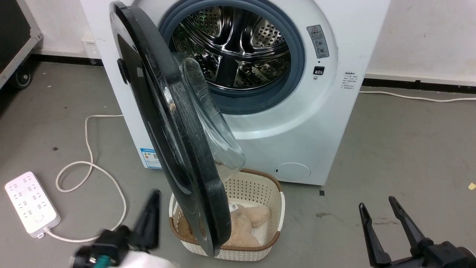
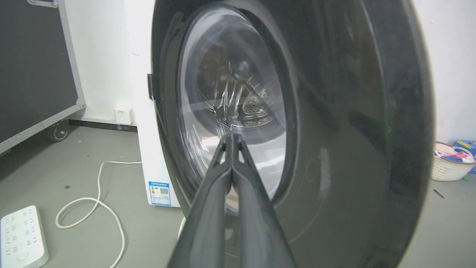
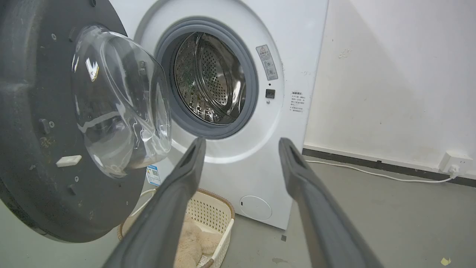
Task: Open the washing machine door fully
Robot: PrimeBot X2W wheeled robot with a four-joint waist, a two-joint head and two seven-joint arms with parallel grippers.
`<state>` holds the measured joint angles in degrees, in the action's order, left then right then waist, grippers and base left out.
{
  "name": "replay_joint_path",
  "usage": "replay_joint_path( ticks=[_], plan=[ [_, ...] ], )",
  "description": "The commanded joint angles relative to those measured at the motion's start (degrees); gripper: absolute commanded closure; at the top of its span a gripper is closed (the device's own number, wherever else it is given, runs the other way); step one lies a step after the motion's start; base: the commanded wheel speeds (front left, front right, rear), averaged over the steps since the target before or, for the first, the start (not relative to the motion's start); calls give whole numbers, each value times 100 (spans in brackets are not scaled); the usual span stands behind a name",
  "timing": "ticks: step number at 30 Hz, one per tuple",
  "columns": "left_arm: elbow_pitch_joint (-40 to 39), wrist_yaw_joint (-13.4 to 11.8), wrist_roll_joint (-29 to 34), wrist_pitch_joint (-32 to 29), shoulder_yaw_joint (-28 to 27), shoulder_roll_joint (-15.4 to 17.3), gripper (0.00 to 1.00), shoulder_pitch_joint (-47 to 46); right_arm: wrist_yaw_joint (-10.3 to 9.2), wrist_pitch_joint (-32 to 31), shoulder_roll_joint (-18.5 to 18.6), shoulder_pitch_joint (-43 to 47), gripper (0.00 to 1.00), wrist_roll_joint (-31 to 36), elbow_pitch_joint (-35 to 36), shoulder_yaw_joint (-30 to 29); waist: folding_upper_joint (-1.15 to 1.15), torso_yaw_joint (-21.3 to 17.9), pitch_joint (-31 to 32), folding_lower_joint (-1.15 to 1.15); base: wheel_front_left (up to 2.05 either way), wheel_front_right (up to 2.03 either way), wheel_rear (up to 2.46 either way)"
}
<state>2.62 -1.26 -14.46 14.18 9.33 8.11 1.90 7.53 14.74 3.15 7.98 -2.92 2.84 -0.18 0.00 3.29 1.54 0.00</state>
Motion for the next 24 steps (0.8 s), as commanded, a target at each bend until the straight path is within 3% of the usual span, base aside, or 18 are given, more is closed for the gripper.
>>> replay_joint_path(
  ticks=[1,8,12,18,24],
  plan=[
    [-115,-44,-46,42,-88,11,100,-124,-4,25,-26,49,0,-33,33,6,0,-2,7,0,0,0,0],
    [-1303,-262,-122,73,-568,12,100,-496,-4,25,-26,47,0,-93,34,111,0,-29,70,0,0,0,0],
    [-2203,-336,-81,-101,-523,-1,100,-761,-4,25,-27,44,0,-134,48,124,0,-50,90,0,0,0,0],
    [-3025,-360,122,-775,99,-117,100,-983,-4,26,-27,11,0,-208,9,205,0,-129,102,0,0,0,0],
    [-2977,-290,237,-1210,1046,-292,100,-827,-4,26,-27,-44,0,-260,36,250,0,-202,90,0,0,0,0]
  ],
)
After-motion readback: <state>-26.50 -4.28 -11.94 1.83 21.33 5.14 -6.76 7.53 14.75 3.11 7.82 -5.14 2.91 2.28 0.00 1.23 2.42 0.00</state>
